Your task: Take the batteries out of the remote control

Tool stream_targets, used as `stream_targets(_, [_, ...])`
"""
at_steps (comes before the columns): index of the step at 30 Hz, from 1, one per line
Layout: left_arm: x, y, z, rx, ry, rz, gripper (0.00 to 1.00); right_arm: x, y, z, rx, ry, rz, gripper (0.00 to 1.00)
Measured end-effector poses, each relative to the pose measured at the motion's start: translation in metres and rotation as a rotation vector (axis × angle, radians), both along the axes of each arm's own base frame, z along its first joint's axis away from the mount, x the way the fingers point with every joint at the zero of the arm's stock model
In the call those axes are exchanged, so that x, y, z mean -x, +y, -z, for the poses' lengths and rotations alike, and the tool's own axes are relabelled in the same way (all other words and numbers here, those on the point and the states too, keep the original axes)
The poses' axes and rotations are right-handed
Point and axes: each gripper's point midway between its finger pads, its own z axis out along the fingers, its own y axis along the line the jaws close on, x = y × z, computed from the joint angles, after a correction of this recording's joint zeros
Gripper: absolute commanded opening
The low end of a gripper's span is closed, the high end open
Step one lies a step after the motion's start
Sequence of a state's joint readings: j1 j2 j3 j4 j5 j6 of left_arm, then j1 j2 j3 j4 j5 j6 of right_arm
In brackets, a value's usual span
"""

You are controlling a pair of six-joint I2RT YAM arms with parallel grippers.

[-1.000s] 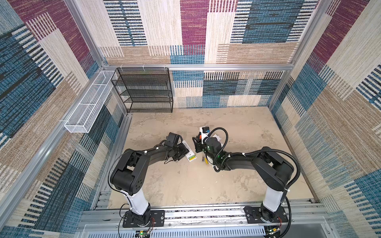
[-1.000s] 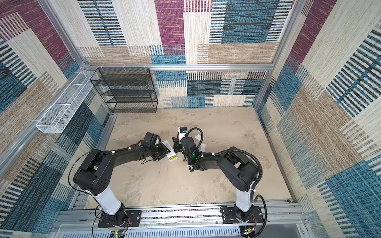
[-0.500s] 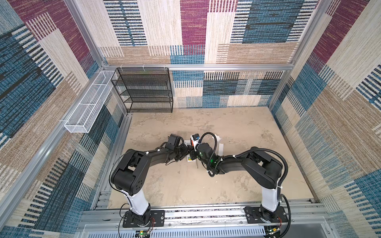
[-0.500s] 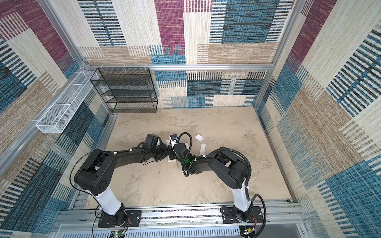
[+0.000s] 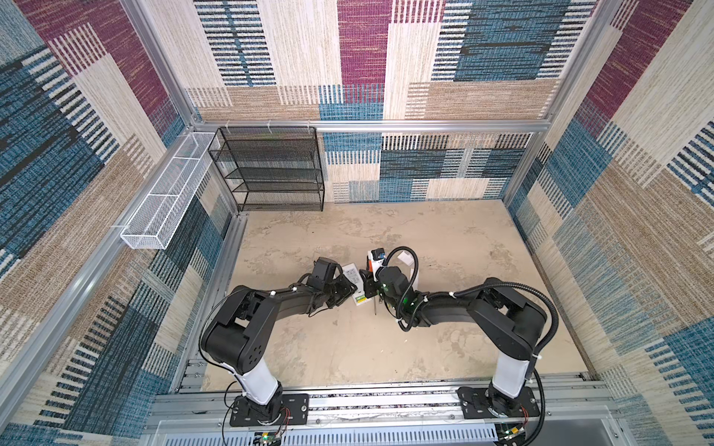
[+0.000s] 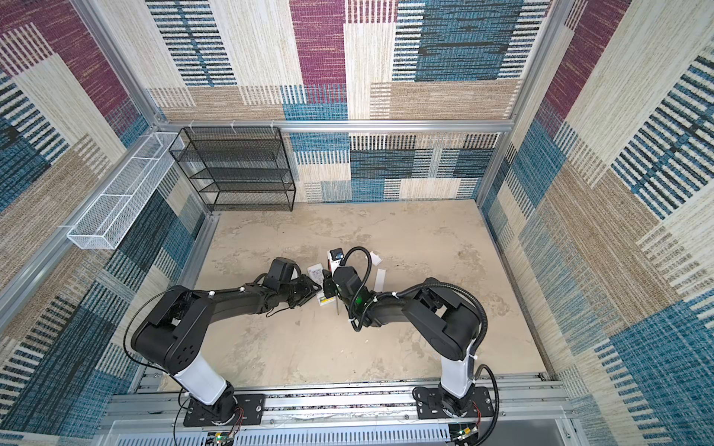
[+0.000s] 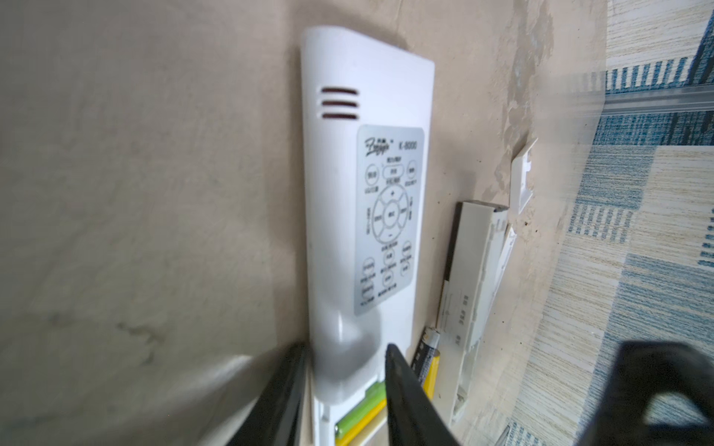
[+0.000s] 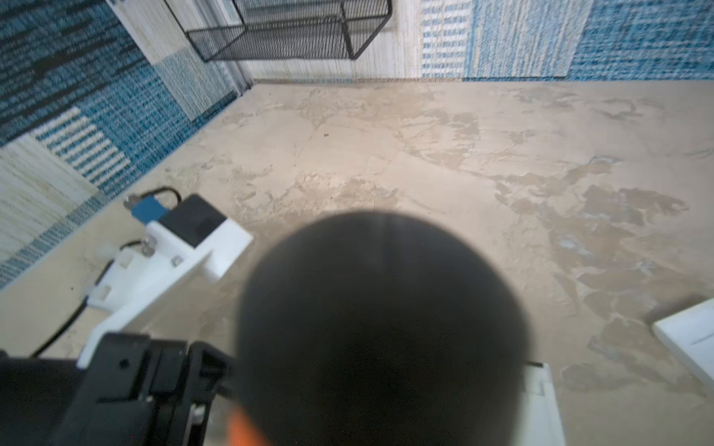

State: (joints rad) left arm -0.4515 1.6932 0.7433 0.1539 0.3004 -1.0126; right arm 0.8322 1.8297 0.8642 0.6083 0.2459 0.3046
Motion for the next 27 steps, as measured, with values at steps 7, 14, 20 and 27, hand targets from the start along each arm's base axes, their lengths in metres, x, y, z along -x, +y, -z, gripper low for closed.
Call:
stream_targets(7, [0.003,0.0,0.0,0.051,0.012,-0.015,0.41,-0.028,-0.01,-0.016,-0.037,-0.003,0.055,0.0])
stream_targets(14, [0.006,-0.006,0.001,0.143,0.012,-0.017,0.45,-0.048,0.011,-0.012,-0.045,0.003,0.023,0.0])
stream_targets(20, [0.003,-0.014,-0.001,0.237,0.003,-0.002,0.44,-0.071,0.014,0.019,-0.027,0.051,0.037,0.0])
stream_targets(27, [-0.005,-0.018,-0.005,0.282,-0.032,0.013,0.38,-0.076,0.013,0.027,-0.049,0.058,0.043,0.0])
